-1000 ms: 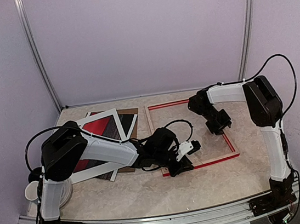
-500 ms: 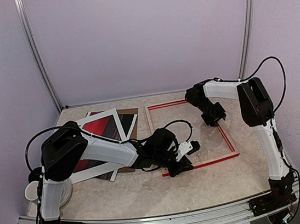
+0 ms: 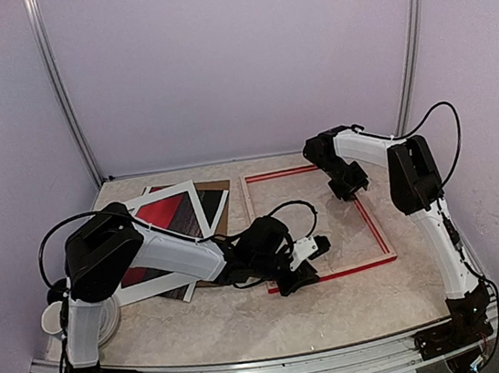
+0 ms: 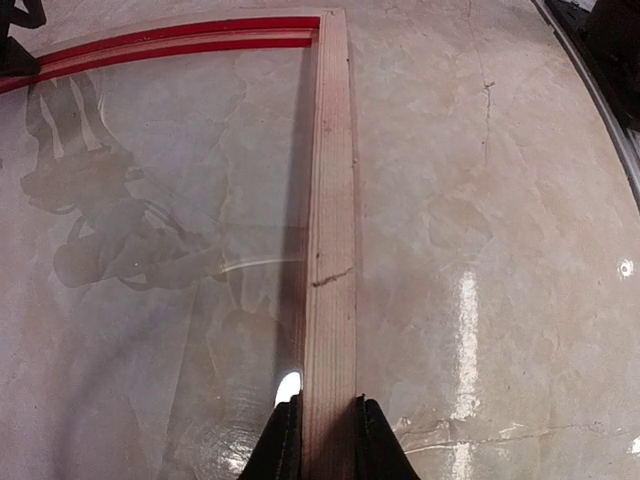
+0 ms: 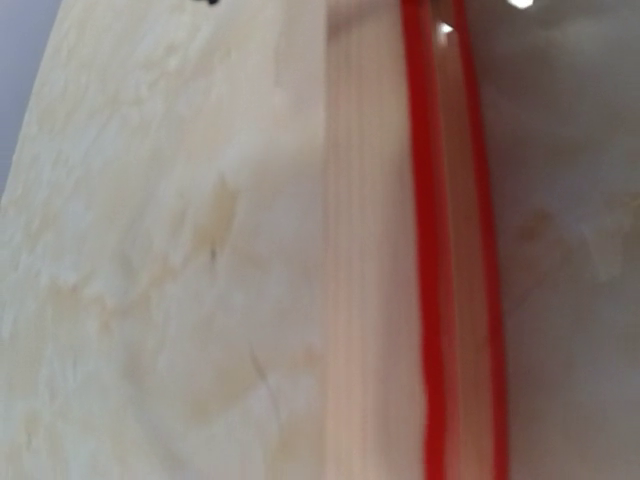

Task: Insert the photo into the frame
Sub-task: Press the glass panel against the frame body.

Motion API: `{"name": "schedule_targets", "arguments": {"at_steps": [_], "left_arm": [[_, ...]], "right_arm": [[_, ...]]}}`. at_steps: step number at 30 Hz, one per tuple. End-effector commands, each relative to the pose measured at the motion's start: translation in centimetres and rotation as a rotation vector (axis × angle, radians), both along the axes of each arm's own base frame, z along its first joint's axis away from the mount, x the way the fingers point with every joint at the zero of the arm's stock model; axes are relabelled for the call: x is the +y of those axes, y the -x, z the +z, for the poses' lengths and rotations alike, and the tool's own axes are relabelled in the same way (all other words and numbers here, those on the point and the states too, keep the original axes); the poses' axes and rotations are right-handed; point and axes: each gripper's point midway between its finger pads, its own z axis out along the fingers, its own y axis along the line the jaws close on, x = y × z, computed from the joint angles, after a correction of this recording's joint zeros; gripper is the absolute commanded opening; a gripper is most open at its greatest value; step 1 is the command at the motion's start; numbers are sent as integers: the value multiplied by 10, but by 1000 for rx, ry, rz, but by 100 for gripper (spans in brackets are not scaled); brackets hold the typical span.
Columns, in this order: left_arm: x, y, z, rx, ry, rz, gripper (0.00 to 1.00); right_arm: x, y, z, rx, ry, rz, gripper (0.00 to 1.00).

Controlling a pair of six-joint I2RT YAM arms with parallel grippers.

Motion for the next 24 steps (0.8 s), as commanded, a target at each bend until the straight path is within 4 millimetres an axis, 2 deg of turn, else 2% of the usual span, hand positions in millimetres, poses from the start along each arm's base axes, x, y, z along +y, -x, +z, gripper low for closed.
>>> {"name": "schedule_targets", "arguments": {"at_steps": [1,5,12,24], "left_arm": [[24,54,-15,140,-115,-79,0],[26,61,-15,147,-119,-89,0],[30,75,-19,166,-133,-115,0],[44,103,-19,194,-155,-164,0]], "right_arm": [[-51,-46,-22,-139,88,-81,42],[-54,-59,-23,-175,82,-70,42],[-47,-82,-19,-248,69,-29,42],[-45,-90,-17,-281,64,-19,42]]}}
